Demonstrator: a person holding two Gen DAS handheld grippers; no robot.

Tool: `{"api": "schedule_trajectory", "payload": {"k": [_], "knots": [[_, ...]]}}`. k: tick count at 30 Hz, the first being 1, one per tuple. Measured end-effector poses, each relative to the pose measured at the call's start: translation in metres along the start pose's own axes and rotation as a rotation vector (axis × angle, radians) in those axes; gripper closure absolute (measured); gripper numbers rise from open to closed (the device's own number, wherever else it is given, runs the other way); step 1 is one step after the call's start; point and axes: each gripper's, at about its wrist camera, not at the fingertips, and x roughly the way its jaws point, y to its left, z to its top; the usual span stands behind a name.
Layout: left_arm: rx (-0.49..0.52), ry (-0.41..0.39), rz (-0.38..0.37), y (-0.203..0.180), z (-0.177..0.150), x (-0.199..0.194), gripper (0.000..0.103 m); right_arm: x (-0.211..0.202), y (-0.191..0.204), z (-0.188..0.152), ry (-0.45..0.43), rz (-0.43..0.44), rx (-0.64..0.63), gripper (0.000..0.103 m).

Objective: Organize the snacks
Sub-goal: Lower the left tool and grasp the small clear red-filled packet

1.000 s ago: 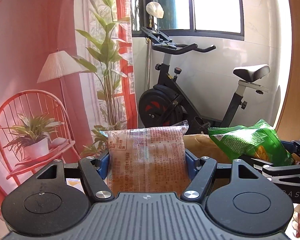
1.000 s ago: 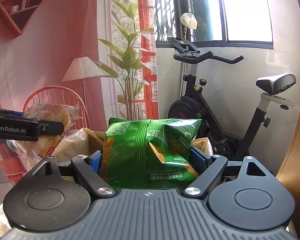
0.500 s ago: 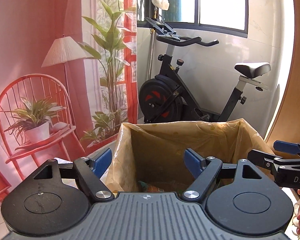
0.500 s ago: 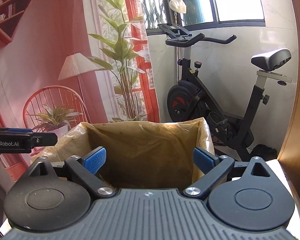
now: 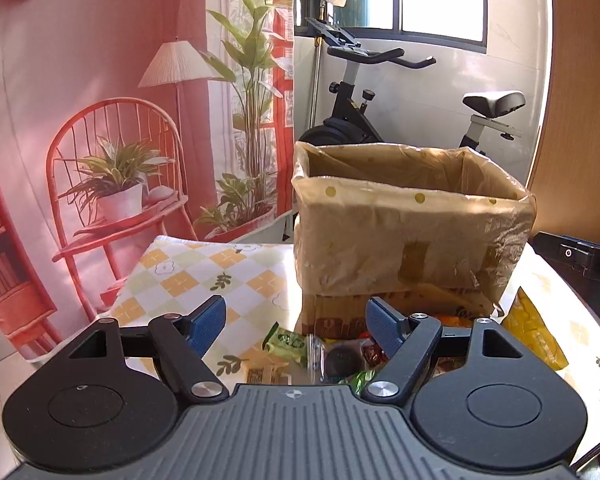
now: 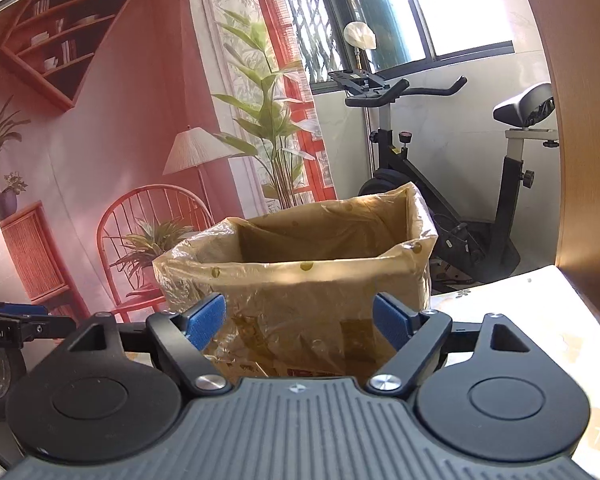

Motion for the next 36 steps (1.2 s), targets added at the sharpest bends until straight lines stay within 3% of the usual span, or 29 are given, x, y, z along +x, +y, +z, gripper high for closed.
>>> {"api": "schedule_trajectory", "payload": {"k": [7, 9, 15, 19, 21, 27, 30, 36], "knots": [[-0.052, 0.190, -0.025, 0.015, -0.086, 0.028, 0.038, -0.013, -0.002, -0.058, 0.092, -0.033, 0.025, 0.030], [0.010, 0.203, -0.036, 0.016, -0.103, 0.029, 0.038, -0.015, -0.003, -0.067, 0.114, -0.039, 0.029, 0.030], [0.262, 0.216, -0.169, 0.013, -0.135, 0.025, 0.037, -0.021, -0.008, -0.074, 0.128, -0.046, 0.070, 0.030], [0.351, 0.233, -0.252, 0.008, -0.152, 0.022, 0.034, -0.020, -0.008, -0.077, 0.139, -0.049, 0.087, 0.030], [0.389, 0.238, -0.288, 0.004, -0.157, 0.021, 0.028, -0.018, -0.006, -0.078, 0.147, -0.046, 0.090, 0.030], [0.512, 0.234, -0.239, -0.013, -0.171, 0.029, 0.026, -0.017, -0.005, -0.079, 0.153, -0.046, 0.089, 0.030], [0.482, 0.221, -0.202, -0.016, -0.168, 0.042, 0.025, -0.016, -0.005, -0.079, 0.158, -0.049, 0.089, 0.030], [0.295, 0.240, -0.143, 0.000, -0.153, 0.062, 0.026, -0.013, -0.005, -0.080, 0.171, -0.050, 0.086, 0.030]]}}
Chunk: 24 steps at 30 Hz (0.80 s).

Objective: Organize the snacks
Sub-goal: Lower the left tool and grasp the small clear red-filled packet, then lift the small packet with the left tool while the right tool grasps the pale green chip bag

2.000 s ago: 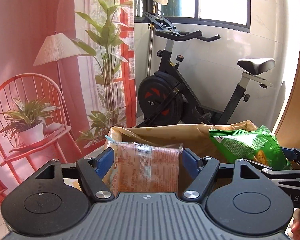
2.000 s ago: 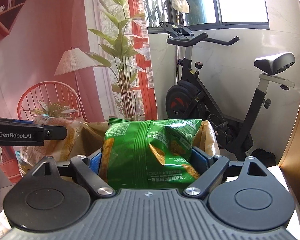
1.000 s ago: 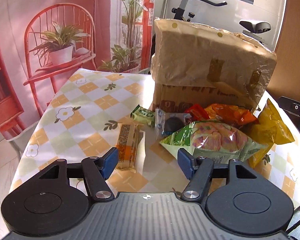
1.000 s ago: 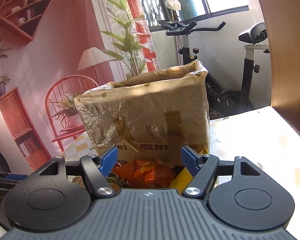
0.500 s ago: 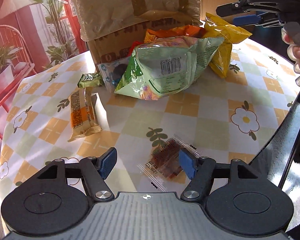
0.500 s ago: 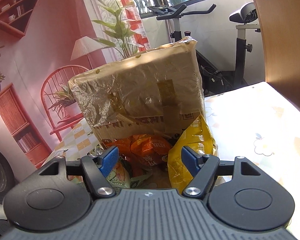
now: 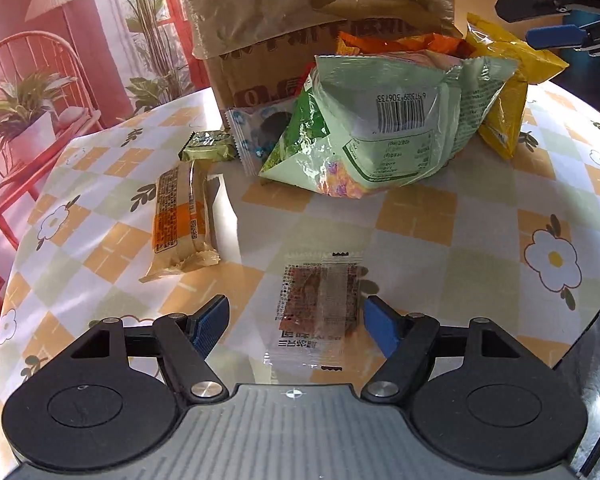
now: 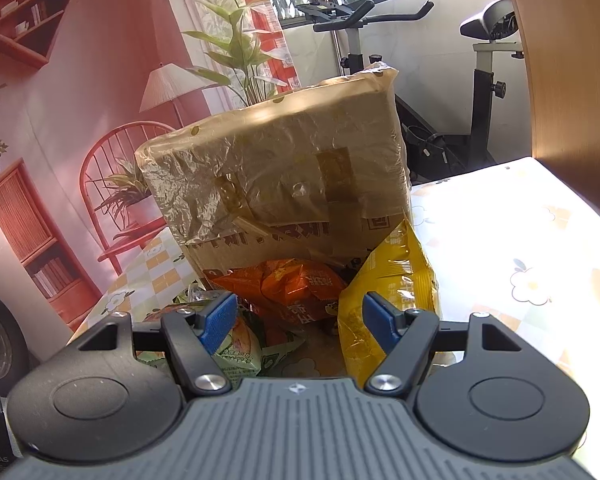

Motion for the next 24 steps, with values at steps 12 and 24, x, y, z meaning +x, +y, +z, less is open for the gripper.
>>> {"api": "schedule_trajectory", "payload": {"k": [12, 24], "knots": [[-0.242, -0.083, -0.027, 0.019, 0.003, -0.011, 0.062, 0.011, 0.013, -0.003, 0.057, 0.046, -0.027, 0.030], [-0.441, -0.220, 0.034, 0.047, 0.012, -0.059, 0.062, 0.039, 0.098, -0.018, 0.129, 0.145, -0.370, 0.006]]}}
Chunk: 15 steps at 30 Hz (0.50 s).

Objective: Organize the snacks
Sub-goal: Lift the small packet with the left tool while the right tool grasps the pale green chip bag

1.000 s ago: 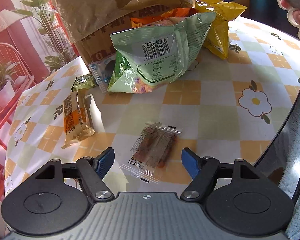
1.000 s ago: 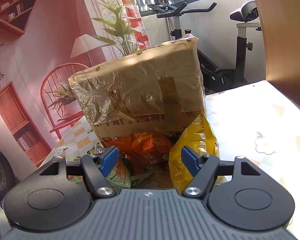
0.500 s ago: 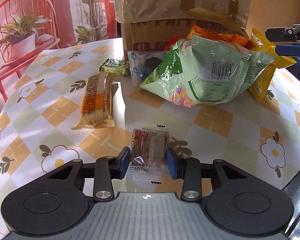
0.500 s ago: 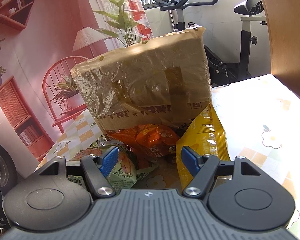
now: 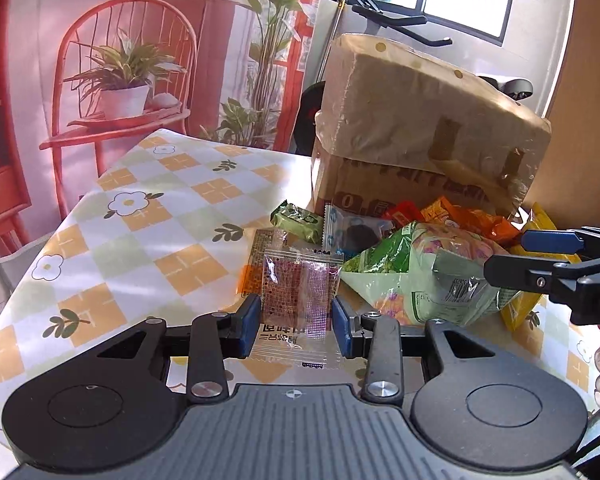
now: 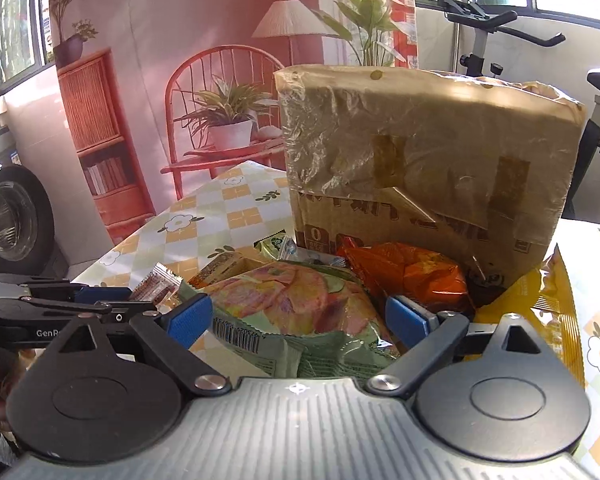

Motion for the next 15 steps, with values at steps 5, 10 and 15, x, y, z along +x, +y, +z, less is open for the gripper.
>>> {"api": "schedule_trajectory", "payload": {"k": [5, 10, 15], "knots": [[-0.005, -0.017, -0.003, 0.008, 0.008, -0.005, 0.062, 0.026, 0.041, -0.002, 0.061, -0.035, -0.252, 0.006], [-0.030, -0.030, -0.009, 0.008, 0.006, -0.005, 0.062, 0.065, 0.044, -0.004, 0.127, -0.137, -0.351, 0.006], [-0.041, -0.048, -0.010, 0.009, 0.007, -0.010, 0.062, 0.078, 0.034, -0.008, 0.147, -0.171, -0.315, 0.012]]}}
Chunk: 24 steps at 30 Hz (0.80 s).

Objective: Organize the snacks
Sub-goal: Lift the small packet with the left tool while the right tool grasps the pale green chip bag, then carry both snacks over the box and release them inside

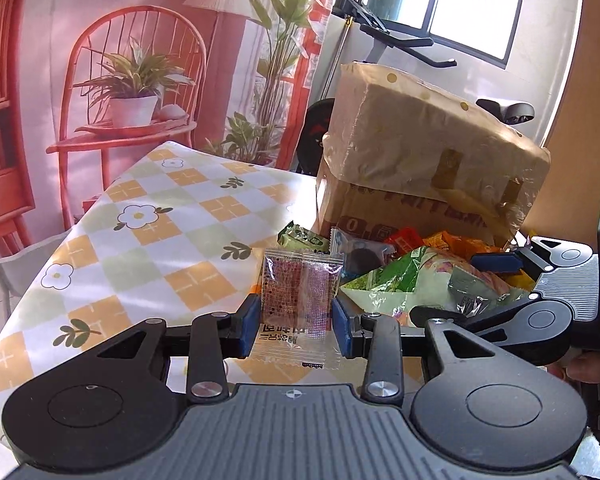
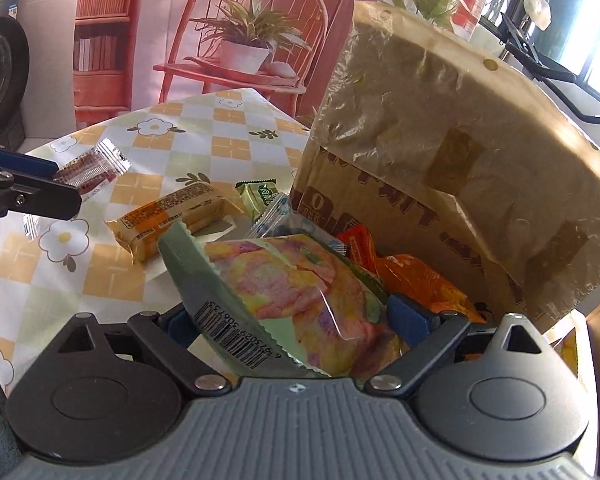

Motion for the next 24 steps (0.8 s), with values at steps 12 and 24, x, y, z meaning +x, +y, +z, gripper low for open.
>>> {"api": "schedule_trajectory", "payload": {"k": [12, 24], "knots": [[0.037, -0.044, 0.002, -0.013, 0.008, -0.014, 0.062, -0.065, -0.042, -0.008, -0.096, 0.131, 0.258, 0.031], [0.132, -0.186, -0.026, -0.045, 0.066, -0.045, 0.062, -0.155, -0.109, 0.028, -0.345, 0.130, 0.426, 0.031]]}}
